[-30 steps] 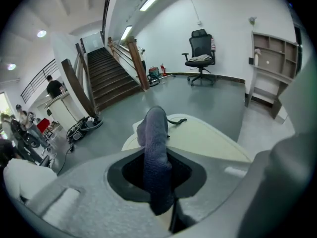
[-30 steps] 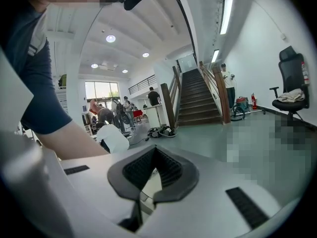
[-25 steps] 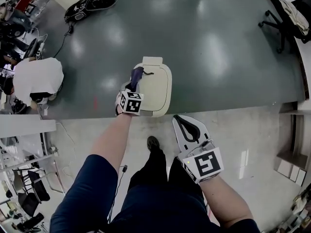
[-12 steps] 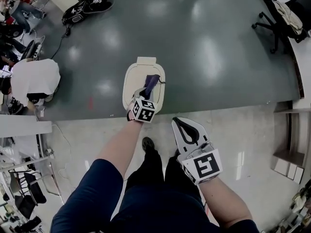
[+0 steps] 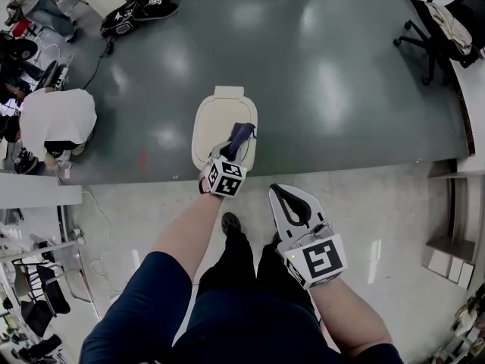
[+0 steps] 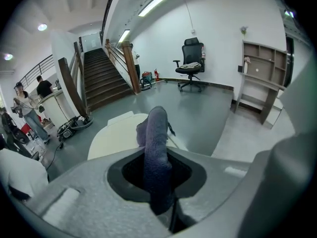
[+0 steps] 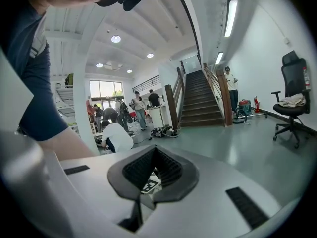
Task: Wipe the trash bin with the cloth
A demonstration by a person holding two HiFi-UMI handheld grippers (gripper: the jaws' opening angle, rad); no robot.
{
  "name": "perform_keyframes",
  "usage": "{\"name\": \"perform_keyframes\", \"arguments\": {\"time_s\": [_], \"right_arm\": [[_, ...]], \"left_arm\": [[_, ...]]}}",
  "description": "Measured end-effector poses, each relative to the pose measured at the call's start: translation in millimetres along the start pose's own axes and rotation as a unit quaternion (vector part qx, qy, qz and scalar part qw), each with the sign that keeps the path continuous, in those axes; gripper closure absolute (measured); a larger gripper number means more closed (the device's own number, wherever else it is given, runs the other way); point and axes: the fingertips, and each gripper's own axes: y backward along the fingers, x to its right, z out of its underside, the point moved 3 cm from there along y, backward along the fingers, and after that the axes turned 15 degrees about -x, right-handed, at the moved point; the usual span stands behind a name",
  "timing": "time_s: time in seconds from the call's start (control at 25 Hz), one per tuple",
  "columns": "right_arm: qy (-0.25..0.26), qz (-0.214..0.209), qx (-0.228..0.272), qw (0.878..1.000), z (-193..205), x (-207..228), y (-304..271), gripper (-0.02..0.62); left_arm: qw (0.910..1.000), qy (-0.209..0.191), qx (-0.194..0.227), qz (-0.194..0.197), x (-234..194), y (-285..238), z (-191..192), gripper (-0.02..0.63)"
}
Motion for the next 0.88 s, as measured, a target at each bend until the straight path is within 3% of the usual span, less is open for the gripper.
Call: {"name": "perform_keyframes", "arguments": {"time_s": [0.44, 0.6, 0.88], "right_arm": [[0.019, -0.030, -0.009, 0.999, -7.8, -25.4, -14.0, 0.591], [0.025, -0.036, -0.010, 0.999, -12.0, -30.1, -13.3, 0.591], [0.031, -0.037, 0.000, 0.999, -18.0, -26.3, -0.2, 0.591]], "left_arm": [[0.9928, 0.092, -0.043, -0.062, -82.6, 19.3, 81.5, 0.554], [0.9925, 0.102, -0.043, -0.052, -66.2, 23.2, 87.6, 0.554], [0.9942, 0.098, -0.037, -0.023, -3.7, 21.5, 64.9, 0.554]]}}
